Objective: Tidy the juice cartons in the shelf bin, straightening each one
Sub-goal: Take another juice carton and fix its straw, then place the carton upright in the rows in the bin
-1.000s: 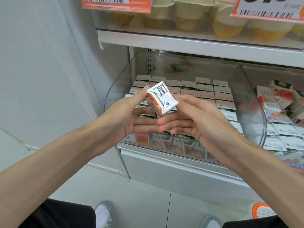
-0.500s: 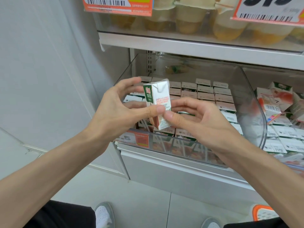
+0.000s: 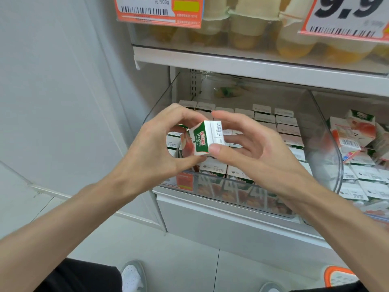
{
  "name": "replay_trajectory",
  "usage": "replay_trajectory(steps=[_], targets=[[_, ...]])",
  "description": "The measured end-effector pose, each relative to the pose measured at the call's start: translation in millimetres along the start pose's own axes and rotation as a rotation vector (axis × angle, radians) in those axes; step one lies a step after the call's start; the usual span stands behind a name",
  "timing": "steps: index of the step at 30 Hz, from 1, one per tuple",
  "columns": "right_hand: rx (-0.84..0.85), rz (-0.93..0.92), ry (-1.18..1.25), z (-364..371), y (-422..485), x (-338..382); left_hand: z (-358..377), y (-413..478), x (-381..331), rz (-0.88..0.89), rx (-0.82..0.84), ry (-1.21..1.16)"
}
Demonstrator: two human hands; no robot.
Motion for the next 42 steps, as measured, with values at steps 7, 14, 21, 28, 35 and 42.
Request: replay_trajectory(steps=[7,14,21,28,35,42], targets=[[0.068,-0.222,-0.41,-5.2,18.7,10.2,-19.8,-4.1,13.7,-0.307,0.039,-0.318],[-0.006,-0.259,-0.578,0.6,33.0,10.1,-28.6,-7.4,18.1,-0.316,0.088,-0.301],[-0.142,-0.127,-0.382,10.4,25.6,10.6,-40.8,-10.3,23.4,-0.258,0.09,0.048],[-0.103,-0.021,-0.474,21.6,25.0,4.3,-31.8,-18.9,19.4,-0.282,0.441,0.446],[0.017,0.018,-0.723,39.4,24.6,-11.3,-25.2,-18.5,25.5,-0.265,0.49,0.662],[0.121,-0.028,-0.754,33.6,26.5,-23.1,-26.8,-13.2,27.3,-0.258,0.481,0.664]])
Point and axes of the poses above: each hand's wrist, its own y-axis towards the middle knuckle, its own z-axis out of the palm, x = y × z, the point moved 3 cm from there along y, towards the middle knuckle, and after that the axes turned 8 degrees about -y, right-handed, at the moved point
